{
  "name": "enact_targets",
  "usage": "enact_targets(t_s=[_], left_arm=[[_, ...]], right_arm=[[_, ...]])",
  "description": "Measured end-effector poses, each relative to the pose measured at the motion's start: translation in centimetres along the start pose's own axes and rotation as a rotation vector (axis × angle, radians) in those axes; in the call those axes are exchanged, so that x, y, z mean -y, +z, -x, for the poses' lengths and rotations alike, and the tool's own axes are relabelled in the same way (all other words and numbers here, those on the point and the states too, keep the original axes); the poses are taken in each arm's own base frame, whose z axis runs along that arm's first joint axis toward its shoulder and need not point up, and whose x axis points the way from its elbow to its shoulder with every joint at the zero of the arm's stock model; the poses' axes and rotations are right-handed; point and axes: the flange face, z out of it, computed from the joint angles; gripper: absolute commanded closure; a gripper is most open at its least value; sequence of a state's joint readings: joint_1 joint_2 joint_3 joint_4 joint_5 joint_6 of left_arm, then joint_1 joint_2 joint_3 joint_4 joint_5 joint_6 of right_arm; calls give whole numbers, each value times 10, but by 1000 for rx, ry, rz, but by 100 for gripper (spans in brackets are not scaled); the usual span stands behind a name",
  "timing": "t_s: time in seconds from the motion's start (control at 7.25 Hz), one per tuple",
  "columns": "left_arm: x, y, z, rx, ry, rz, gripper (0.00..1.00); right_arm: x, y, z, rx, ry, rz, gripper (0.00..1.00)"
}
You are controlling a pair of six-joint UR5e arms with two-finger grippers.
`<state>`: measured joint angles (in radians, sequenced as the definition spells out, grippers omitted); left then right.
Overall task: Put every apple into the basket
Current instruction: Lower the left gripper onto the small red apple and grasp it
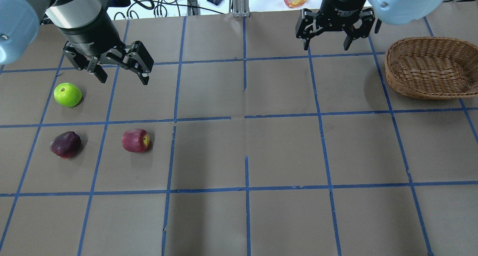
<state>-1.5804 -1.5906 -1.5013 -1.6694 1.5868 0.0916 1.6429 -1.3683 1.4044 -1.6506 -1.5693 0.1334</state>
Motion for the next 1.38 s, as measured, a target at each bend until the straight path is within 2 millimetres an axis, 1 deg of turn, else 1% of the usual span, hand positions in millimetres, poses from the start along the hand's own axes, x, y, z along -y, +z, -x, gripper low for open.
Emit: enact_targets(t_s=[0.28,0.55,0.69,0.83,0.97,1.1,1.24,1.38], left_arm=[[10,8,-1,-7,1,-6,0],[13,13,-2,-10,4,-8,0],[10,18,-1,-10,2,3,0],[10,31,4,-12,1,31,0],[11,57,11,-18,7,77,0],[11,90,20,-23,25,111,0],[12,128,38,-28,41,113,0],[12,169,68,-37,40,96,0]], right_arm=[[0,0,-1,-1,1,0,0],[0,0,-1,0,1,-1,0],[0,0,-1,0,2,0,0],[0,0,-1,0,2,0,0],[0,0,-1,0,2,-1,0],[0,0,-1,0,2,0,0],[0,0,-1,0,2,0,0],[0,0,-1,0,2,0,0]])
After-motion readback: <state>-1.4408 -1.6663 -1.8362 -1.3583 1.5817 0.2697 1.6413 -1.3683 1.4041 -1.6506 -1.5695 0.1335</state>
